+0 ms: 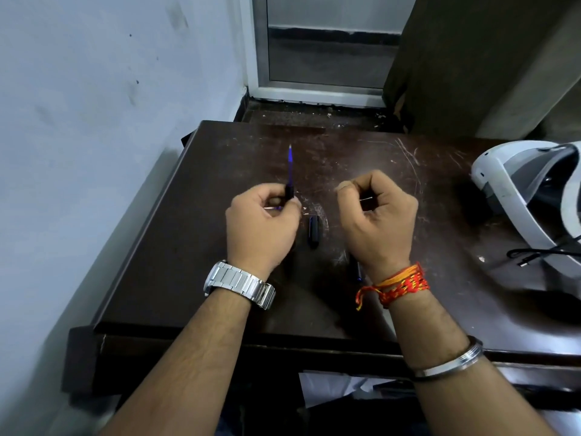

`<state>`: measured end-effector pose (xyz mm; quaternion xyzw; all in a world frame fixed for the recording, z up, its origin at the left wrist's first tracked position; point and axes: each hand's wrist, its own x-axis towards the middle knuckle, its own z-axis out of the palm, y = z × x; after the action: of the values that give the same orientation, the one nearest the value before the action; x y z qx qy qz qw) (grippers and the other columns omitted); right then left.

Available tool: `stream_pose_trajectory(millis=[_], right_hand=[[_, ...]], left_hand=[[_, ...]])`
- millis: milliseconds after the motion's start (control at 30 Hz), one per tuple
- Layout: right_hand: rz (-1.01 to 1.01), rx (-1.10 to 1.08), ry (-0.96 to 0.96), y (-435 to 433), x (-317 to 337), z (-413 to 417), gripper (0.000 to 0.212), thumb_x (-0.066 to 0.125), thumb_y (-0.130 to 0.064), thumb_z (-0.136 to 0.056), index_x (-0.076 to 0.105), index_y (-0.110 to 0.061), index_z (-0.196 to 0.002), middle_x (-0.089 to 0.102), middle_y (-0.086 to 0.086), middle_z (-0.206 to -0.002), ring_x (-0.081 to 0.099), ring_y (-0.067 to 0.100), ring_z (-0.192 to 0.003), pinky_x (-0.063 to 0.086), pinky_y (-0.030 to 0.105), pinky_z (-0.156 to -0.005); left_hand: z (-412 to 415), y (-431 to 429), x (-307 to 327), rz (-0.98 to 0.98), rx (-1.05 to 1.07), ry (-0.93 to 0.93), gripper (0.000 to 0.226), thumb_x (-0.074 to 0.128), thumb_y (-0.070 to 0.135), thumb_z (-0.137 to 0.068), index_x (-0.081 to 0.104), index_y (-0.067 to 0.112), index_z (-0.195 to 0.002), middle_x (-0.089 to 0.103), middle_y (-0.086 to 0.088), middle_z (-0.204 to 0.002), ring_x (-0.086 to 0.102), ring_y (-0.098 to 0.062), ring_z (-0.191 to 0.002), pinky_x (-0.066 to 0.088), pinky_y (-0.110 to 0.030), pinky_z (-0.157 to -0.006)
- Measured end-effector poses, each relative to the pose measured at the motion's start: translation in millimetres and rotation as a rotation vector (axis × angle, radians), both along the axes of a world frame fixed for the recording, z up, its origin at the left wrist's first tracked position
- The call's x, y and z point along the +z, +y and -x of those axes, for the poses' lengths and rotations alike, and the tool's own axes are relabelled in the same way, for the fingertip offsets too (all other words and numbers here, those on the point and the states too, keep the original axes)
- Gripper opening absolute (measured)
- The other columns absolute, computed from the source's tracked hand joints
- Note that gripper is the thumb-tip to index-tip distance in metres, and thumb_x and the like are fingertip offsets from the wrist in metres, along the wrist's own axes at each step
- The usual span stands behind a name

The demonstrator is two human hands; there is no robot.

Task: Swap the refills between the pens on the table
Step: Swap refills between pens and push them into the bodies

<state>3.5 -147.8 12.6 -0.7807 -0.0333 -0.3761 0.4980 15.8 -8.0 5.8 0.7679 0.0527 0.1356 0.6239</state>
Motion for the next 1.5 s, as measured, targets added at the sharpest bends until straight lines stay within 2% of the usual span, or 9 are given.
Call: stream_pose_trajectory(millis=[200, 300, 400, 600, 833, 967, 1167, 1367, 1500], right_hand=[[0.147, -0.031, 0.155, 9, -8, -2, 0.022, 0.067, -0.013, -0.087, 0.058, -0.009, -0.067, 0.047, -0.015, -0.055, 0.047, 0.005, -0.05, 0.035, 0.009, -0.053], [0.319, 0.066, 0.261, 17, -13, -2, 0.004, 0.067, -0.013, -0.086, 0.07, -0.009, -0.086, 0.067, 0.0, -0.074, 0.061, 0.012, -0.067, 0.049, 0.024, -0.069], [0.533, 0.179, 0.403, 26, -18, 1, 0.019, 0.063, -0.019, -0.09, 0.075, -0.014, -0.104, 0.067, 0.008, -0.097, 0.063, 0.028, -0.095, 0.05, 0.039, -0.085], [0.729, 0.165, 0.538, 36, -22, 4, 0.028, 0.052, -0.036, -0.096, 0.069, -0.036, -0.119, 0.052, 0.002, -0.106, 0.048, 0.024, -0.107, 0.043, 0.031, -0.071], [0.581, 0.011, 0.503, 35, -20, 1, 0.028, 0.054, -0.031, -0.09, 0.07, -0.009, -0.083, 0.051, 0.005, -0.093, 0.055, 0.027, -0.095, 0.052, 0.04, -0.075], [0.644, -0.027, 0.662, 35, -22, 1, 0.04, 0.06, -0.051, -0.087, 0.072, -0.013, -0.09, 0.052, 0.004, -0.104, 0.052, 0.024, -0.106, 0.052, 0.035, -0.075], [0.617, -0.018, 0.67, 34, -22, -1, 0.025, 0.058, -0.028, -0.088, 0.07, -0.006, -0.086, 0.048, 0.005, -0.098, 0.055, 0.028, -0.099, 0.053, 0.037, -0.075], [0.525, -0.037, 0.642, 34, -23, -1, 0.024, 0.061, -0.029, -0.083, 0.067, -0.007, -0.08, 0.052, 0.007, -0.099, 0.055, 0.027, -0.097, 0.053, 0.036, -0.074], [0.586, -0.054, 0.613, 35, -27, -1, 0.028, 0.059, -0.035, -0.086, 0.065, -0.017, -0.106, 0.052, 0.006, -0.107, 0.05, 0.028, -0.105, 0.047, 0.034, -0.075]], left_hand=[[-4, 8, 3, 0.039, 0.137, -0.04, 0.006, 0.071, 0.024, -0.069, 0.071, 0.03, -0.07, 0.072, 0.005, -0.065, 0.072, -0.016, -0.059, 0.061, -0.044, -0.061], [-5, 9, 4, 0.046, 0.192, -0.032, 0.007, 0.067, 0.023, -0.067, 0.07, 0.03, -0.068, 0.071, 0.004, -0.063, 0.071, -0.017, -0.057, 0.061, -0.044, -0.06], [-7, 13, 3, 0.072, 0.242, -0.014, 0.007, 0.064, 0.023, -0.066, 0.07, 0.027, -0.069, 0.072, -0.001, -0.065, 0.071, -0.023, -0.061, 0.06, -0.046, -0.063], [-7, 14, 4, 0.058, 0.256, 0.0, 0.007, 0.062, 0.025, -0.065, 0.069, 0.028, -0.067, 0.071, 0.0, -0.062, 0.07, -0.022, -0.06, 0.06, -0.045, -0.061], [-8, 13, 3, 0.072, 0.243, 0.02, 0.008, 0.063, 0.024, -0.065, 0.069, 0.027, -0.066, 0.071, -0.001, -0.062, 0.071, -0.023, -0.061, 0.06, -0.045, -0.065], [-7, 11, 2, 0.06, 0.222, 0.02, 0.008, 0.064, 0.023, -0.065, 0.069, 0.029, -0.064, 0.07, 0.0, -0.059, 0.07, -0.023, -0.059, 0.06, -0.045, -0.062], [-5, 8, 0, 0.03, 0.152, 0.02, 0.006, 0.065, 0.026, -0.065, 0.07, 0.028, -0.067, 0.069, 0.001, -0.059, 0.071, -0.021, -0.058, 0.061, -0.045, -0.062], [-7, 10, 1, 0.039, 0.167, 0.02, 0.012, 0.067, 0.027, -0.064, 0.071, 0.037, -0.071, 0.07, 0.003, -0.06, 0.071, -0.021, -0.06, 0.06, -0.045, -0.063], [-6, 8, 1, 0.028, 0.165, 0.03, 0.005, 0.066, 0.028, -0.064, 0.07, 0.029, -0.066, 0.07, 0.002, -0.06, 0.071, -0.019, -0.059, 0.061, -0.044, -0.062]])
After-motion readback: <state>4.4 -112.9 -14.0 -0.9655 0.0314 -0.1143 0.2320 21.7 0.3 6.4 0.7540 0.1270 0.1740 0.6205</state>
